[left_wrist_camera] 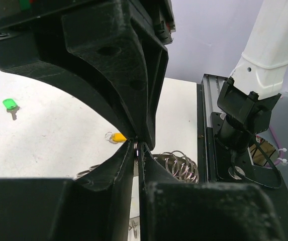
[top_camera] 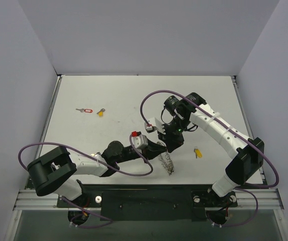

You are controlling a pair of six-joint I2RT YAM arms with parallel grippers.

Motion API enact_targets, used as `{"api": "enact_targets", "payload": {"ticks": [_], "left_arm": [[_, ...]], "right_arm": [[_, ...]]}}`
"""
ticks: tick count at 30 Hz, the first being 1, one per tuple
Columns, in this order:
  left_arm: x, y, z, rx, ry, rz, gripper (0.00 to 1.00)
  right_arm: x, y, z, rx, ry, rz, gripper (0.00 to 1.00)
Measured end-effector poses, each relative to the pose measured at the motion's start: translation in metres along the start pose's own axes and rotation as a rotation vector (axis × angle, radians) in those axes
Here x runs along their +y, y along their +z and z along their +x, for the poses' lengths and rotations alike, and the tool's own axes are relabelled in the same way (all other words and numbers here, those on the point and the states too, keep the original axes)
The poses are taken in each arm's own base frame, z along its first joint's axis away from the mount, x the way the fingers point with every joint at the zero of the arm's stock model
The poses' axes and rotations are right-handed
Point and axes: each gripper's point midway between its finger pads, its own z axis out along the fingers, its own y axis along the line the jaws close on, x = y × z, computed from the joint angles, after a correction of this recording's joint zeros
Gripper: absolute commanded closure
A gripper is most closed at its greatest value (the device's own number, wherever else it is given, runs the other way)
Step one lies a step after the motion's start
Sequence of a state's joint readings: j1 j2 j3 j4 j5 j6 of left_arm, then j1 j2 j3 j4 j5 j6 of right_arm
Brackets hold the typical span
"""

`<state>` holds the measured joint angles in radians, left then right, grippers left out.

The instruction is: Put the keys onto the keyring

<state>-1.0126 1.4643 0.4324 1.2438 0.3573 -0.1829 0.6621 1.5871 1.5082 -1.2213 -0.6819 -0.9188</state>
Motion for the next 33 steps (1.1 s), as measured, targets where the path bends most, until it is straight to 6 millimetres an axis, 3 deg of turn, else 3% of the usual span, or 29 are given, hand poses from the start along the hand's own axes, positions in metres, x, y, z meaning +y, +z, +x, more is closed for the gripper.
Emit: {"api": "enact_targets", "payload": {"ticks": [3,7,10,12,19,22,26,33], "left_arm": [[0.001,0.002,0.001,0.009,-0.005,-0.002,1.00],[0.002,0.004,0.003,0.021,-0.014,-0.004,1.00],[0.002,0.004,0.004,0.025,-0.018,-0.005,1.00],[0.002,0.002,0.006,0.035,-0.020,-0.007,1.00],[-0.003,-0.012,0.011,0.052,-0.027,-0.011,1.00],[-0.005,-0.014,0.004,0.026,-0.027,-0.007,1.00],[-0.005,-0.016,0.000,0.001,-0.055,-0.008,1.00],[-0.001,-0.019,0.006,0.013,-0.181,-0.038,1.00]], "right_arm": [[0.001,0.000,0.002,0.008,0.003,-0.001,1.00],[0.000,-0.001,0.003,0.017,0.002,0.003,1.00],[0.000,-0.001,0.004,0.020,0.002,0.006,0.75],[0.000,-0.002,0.002,0.003,0.006,0.003,0.66],[-0.005,-0.023,0.001,-0.100,0.009,0.043,0.59],[-0.005,-0.038,0.000,-0.187,-0.048,0.077,0.46],[0.010,-0.045,0.007,-0.296,-0.199,0.093,0.46],[0.026,-0.037,-0.007,-0.406,-0.358,0.010,0.51]]}}
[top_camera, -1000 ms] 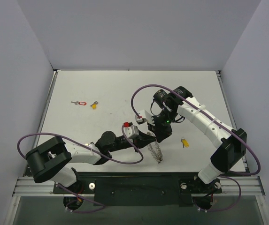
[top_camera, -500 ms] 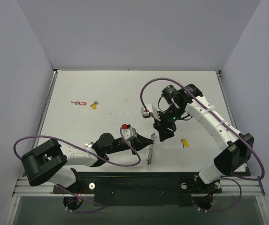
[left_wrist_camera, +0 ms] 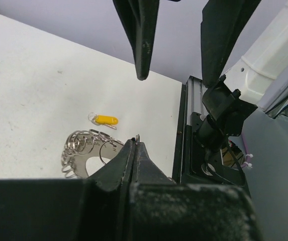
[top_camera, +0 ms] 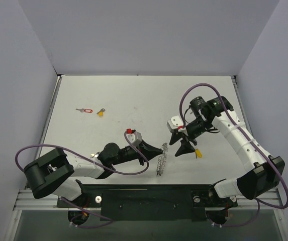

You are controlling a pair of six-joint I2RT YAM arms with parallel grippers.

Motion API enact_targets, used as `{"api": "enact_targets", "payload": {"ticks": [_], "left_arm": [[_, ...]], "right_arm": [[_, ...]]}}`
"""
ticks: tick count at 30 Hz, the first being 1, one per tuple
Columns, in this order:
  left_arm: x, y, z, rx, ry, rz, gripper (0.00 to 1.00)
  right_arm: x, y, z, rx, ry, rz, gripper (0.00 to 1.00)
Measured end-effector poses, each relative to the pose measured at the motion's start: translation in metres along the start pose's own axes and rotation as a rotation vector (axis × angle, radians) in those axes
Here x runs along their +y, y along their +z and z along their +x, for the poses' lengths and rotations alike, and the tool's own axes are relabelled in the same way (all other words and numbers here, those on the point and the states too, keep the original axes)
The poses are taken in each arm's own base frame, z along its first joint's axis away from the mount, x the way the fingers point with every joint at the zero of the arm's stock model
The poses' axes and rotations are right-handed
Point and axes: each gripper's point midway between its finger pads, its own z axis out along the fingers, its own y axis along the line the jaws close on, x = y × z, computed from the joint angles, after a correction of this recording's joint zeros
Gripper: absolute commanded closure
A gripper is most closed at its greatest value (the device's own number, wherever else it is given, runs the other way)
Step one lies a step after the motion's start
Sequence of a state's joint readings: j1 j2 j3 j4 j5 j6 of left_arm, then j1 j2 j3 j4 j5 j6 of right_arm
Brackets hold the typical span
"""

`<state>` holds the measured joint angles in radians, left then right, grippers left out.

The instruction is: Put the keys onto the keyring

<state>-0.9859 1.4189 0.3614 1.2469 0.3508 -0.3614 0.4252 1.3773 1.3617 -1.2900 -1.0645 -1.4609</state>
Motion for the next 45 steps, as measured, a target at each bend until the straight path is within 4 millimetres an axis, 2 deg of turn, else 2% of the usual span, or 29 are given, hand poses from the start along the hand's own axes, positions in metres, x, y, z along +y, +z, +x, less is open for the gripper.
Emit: {"api": "enact_targets", "payload": {"ticks": [5,10,19,31,39,45], "left_arm": [[0.002,0.000,0.005,0.012,-0.079,-0.014,1.00],[0.003,0.000,0.003,0.004,-0.111,-0.024,1.00],[-0.005,0.003,-0.037,-0.103,-0.075,-0.006,1.00],[-0.006,0.010,-0.046,-0.121,-0.073,0.004,1.00],[-0.007,0.011,-0.048,-0.124,-0.074,0.006,1.00],[-0.007,0.011,-0.048,-0.124,-0.074,0.005,1.00]], "right_arm": [[0.000,0.004,-0.003,-0.034,0.003,-0.017,0.57],[0.001,0.005,-0.002,-0.045,0.059,-0.028,0.58],[-0.007,0.008,0.000,-0.061,0.190,0.008,0.62],[-0.017,0.013,-0.004,-0.072,0.247,0.025,0.63],[-0.017,0.022,-0.006,-0.068,0.264,-0.003,0.74],[-0.017,0.023,-0.007,-0.068,0.273,-0.005,0.89]]}}
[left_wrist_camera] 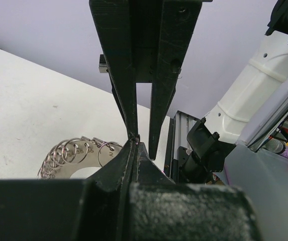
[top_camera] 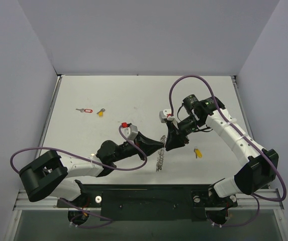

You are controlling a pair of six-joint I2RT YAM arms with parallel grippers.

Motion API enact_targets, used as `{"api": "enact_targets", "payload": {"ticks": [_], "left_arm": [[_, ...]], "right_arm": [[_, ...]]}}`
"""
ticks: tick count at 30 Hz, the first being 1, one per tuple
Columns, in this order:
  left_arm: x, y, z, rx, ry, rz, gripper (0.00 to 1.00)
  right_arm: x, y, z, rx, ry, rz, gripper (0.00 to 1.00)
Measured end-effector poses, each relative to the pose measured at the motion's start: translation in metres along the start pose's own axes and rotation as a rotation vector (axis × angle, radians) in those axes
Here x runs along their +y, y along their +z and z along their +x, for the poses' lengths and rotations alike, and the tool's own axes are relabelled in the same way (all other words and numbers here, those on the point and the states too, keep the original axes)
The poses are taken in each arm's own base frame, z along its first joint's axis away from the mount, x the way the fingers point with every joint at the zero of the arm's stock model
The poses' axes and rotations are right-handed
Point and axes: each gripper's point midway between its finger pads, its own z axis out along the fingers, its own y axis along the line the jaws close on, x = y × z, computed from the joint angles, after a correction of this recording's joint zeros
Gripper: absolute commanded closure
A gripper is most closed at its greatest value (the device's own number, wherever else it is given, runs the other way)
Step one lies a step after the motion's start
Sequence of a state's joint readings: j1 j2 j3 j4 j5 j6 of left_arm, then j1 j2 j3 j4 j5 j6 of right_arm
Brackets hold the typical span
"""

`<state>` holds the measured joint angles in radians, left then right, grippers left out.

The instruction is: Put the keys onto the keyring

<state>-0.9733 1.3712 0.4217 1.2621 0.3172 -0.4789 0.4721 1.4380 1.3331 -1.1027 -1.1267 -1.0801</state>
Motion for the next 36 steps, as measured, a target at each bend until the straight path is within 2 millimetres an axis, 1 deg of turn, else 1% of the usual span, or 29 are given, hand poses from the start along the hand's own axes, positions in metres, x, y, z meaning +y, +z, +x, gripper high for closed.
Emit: {"api": "enact_targets", "payload": {"ticks": [2,6,15,17,19,20,29,34,36], "left_arm": [[-0.0002,0.0000,-0.0003,-0.001,0.000,0.001,1.00],[-0.0004,0.0001,-0.0007,-0.003,0.001,0.002,1.00],[-0.0005,0.0002,-0.0011,-0.004,0.001,0.002,1.00],[-0.0007,0.0002,-0.0011,-0.004,0.001,0.003,1.00],[-0.0006,0.0002,-0.0010,-0.004,0.001,0.003,1.00],[-0.0007,0.0003,-0.0006,-0.003,0.000,0.003,1.00],[-0.0008,0.0003,0.0013,0.001,-0.003,0.004,1.00],[-0.0014,-0.0011,0.0034,0.010,0.013,0.012,1.00],[-0.0020,-0.0020,0.0049,0.020,0.025,0.016,0.98]], "right_arm": [[-0.0005,0.0000,-0.0003,0.000,0.001,0.002,0.90],[-0.0006,0.0004,-0.0007,-0.001,0.000,0.002,0.87],[-0.0003,0.0016,-0.0015,-0.001,-0.002,-0.001,0.88],[-0.0003,0.0016,-0.0015,-0.001,0.000,-0.001,0.90],[-0.0005,0.0018,-0.0013,0.000,0.003,-0.001,0.98],[-0.0010,0.0019,-0.0013,-0.001,0.004,0.000,1.00],[-0.0032,0.0022,0.0002,0.011,0.018,0.004,1.00],[-0.0029,0.0037,0.0023,0.046,0.021,0.011,1.00],[-0.0029,0.0043,0.0036,0.069,0.021,0.018,1.00]]}}
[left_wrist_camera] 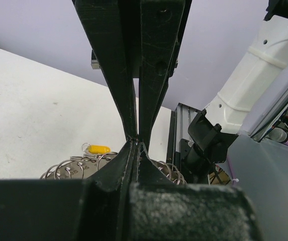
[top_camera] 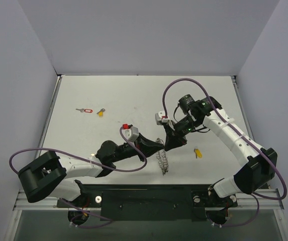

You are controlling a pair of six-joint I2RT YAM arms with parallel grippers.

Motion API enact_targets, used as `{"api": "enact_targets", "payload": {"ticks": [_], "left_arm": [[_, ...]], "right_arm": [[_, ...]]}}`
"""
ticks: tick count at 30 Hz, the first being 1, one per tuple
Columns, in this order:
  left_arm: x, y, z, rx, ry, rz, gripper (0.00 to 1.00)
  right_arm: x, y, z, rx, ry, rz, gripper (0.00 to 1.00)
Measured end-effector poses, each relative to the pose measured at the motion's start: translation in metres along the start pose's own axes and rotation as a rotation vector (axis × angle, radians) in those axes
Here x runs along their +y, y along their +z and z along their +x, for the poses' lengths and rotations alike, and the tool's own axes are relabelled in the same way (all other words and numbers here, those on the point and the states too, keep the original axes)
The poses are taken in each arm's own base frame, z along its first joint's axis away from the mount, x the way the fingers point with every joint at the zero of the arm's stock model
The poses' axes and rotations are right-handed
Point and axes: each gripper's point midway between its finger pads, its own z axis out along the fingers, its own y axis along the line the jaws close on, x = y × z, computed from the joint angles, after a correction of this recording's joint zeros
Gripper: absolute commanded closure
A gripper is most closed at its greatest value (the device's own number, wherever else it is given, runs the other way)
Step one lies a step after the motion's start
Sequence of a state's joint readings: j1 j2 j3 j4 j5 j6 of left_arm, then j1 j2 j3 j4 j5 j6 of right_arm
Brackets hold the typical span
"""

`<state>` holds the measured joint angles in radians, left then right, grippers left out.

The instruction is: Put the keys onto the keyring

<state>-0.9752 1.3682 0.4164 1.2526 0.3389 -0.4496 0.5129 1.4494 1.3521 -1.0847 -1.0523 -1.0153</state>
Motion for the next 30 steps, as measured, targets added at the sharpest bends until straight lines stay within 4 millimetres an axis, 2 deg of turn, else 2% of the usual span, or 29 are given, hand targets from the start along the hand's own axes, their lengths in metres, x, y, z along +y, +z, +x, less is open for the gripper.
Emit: {"api": "enact_targets", "payload": {"ticks": [4,9,26,30], "left_arm": [[-0.002,-0.004,0.002,0.034,0.035,0.004,0.91],[-0.002,-0.007,0.003,0.095,0.084,0.000,0.87],[0.006,-0.014,0.022,0.298,0.154,-0.020,0.85],[0.005,-0.014,0.024,0.301,0.143,-0.020,0.80]], "right_arm": [[0.000,0.002,0.000,0.043,-0.011,0.013,1.00],[0.000,0.003,0.000,0.092,-0.030,0.022,1.00],[-0.006,0.004,0.012,0.205,-0.018,0.044,1.00],[-0.007,0.005,0.013,0.211,-0.010,0.038,1.00]]}}
